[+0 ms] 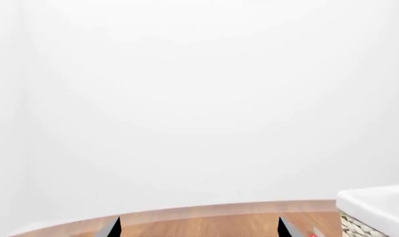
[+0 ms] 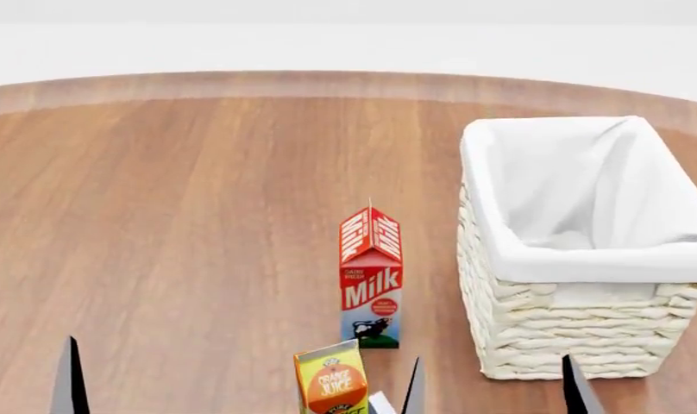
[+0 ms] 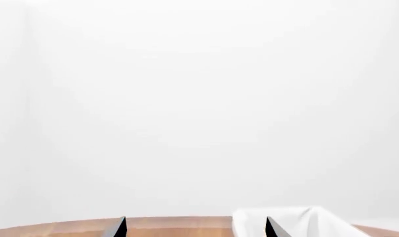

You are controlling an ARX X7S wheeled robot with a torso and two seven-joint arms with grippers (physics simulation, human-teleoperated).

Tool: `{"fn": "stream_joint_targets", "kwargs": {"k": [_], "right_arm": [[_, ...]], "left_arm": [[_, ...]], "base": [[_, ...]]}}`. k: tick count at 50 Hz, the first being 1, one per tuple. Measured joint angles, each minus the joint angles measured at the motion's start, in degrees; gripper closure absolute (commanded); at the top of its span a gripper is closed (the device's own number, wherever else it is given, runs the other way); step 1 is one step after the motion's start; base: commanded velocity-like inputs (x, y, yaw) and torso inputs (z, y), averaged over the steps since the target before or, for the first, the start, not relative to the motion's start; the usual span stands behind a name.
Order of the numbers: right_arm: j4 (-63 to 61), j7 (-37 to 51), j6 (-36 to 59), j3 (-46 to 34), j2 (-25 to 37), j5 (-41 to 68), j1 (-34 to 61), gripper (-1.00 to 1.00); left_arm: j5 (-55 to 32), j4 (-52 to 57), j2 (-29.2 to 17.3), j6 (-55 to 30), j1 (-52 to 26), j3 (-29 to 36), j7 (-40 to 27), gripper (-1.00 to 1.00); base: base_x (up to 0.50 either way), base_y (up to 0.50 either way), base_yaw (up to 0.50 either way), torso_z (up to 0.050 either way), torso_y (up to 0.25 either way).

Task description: Pick up the tomato sauce, and put it in the basket.

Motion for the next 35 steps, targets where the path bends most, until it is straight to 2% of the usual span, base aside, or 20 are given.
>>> {"fn": "stream_joint_targets", "kwargs": {"k": [14, 35], "right_arm": [[1.44, -1.34, -6.54, 3.86, 4.41, 0.39, -12.14, -1.0], [8.49, -1.88, -14.16, 6.53, 5.96, 1.23, -26.6, -1.0]], "left_arm": [[0.29, -2.33, -0.49, 0.3, -0.74, 0.55, -0.95, -1.0], [0.45, -4.47, -1.14, 0.64, -1.34, 1.39, -2.15, -1.0]], "base": [[0.0, 0.0, 0.0, 0.0, 0.0], [0.0, 0.0, 0.0, 0.0, 0.0]]}}
